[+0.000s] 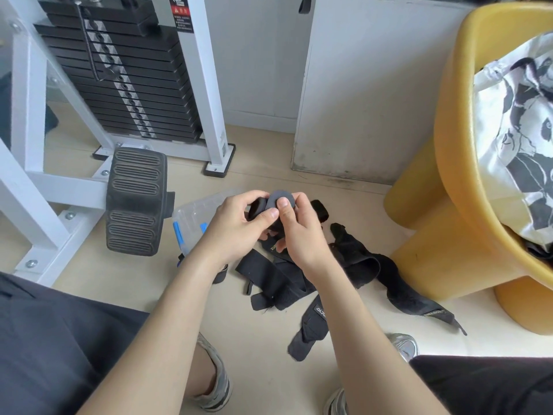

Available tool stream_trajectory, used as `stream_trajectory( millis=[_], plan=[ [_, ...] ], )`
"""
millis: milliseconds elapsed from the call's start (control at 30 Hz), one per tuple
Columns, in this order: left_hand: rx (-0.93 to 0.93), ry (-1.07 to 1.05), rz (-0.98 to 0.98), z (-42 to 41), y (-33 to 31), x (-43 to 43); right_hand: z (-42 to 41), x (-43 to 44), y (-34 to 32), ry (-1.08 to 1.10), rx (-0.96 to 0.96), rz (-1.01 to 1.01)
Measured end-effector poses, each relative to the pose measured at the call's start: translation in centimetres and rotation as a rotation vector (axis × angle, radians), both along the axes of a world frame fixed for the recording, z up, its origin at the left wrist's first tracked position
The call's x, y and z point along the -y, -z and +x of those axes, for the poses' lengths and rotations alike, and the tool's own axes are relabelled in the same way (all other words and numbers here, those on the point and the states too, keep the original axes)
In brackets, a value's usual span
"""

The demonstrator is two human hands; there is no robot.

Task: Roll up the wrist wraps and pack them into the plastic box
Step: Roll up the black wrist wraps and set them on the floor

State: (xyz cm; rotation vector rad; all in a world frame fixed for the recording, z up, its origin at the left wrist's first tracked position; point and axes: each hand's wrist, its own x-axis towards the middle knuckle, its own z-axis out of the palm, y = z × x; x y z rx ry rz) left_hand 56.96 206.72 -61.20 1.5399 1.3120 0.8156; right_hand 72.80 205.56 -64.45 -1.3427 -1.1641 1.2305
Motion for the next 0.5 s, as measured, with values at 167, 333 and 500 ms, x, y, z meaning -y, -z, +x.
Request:
stream_trajectory(
  millis=[167, 333, 500],
  plan=[
    [-0.024, 0.024, -0.009, -1.2, 1.3, 0.1, -0.2, 0.3, 1.4, -0.14, -0.2, -0.262],
    [-0.055, -0.066, 0.026, -1.5, 3.9, 0.7, -1.2, 0.4, 2.9, -0.094, -0.431, -0.272],
    [-0.16, -0.02, -0.085, -3.2, 7.1, 0.7, -3.8, 0.6, 5.4, 0.011, -0.257, -0.275]
  ],
)
